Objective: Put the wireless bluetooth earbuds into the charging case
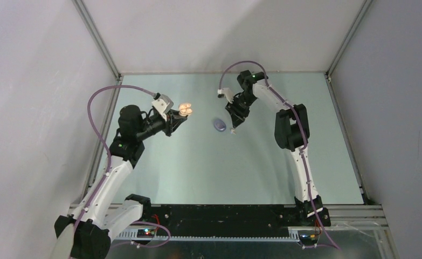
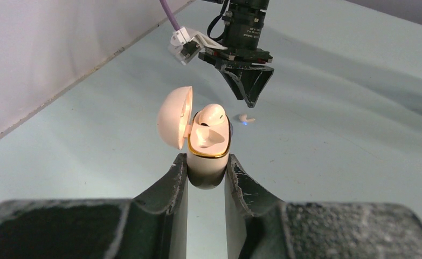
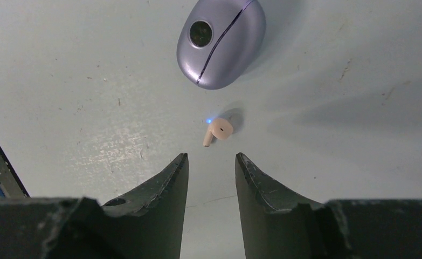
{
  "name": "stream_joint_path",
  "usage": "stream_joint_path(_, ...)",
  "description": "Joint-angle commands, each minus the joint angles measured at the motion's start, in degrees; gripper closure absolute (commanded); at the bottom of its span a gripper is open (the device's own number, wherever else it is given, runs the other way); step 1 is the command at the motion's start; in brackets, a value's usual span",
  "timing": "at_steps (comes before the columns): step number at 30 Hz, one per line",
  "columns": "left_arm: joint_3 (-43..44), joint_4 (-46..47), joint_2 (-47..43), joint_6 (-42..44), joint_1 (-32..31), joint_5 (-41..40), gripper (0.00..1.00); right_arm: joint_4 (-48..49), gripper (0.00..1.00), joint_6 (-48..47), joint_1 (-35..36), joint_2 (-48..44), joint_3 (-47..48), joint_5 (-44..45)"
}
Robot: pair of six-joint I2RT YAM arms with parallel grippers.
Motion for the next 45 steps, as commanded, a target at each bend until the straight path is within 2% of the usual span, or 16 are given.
stream_joint_path(1, 0.13, -0.22, -0.62, 1.77, 0.54, 0.48, 1.0, -1.58, 0.57, 0.75, 1.11, 0.9, 2.05, 2.48)
stream_joint_path(12, 1.11, -0.83, 0.2, 1.84, 0.58, -0.08, 1.0, 3.25, 0.57, 5.03, 3.02, 2.02, 1.17, 5.01)
stream_joint_path(31, 0.47, -0.36, -0.28, 1.82, 0.64, -0.95, 1.0, 5.28, 0.6, 7.6, 5.2, 3.57, -0.53, 10.08)
stream_joint_path(39, 0.2, 0.03, -0.11, 1.68, 0.61, -0.94, 1.0, 8.15, 0.58, 7.83, 5.35, 0.5, -5.24, 12.68)
stream_joint_path(45, -0.19, 0.73, 0.29, 0.85, 0.69, -0.96, 1.0, 10.35, 0.61, 8.73, 5.82, -0.66, -9.04, 13.78)
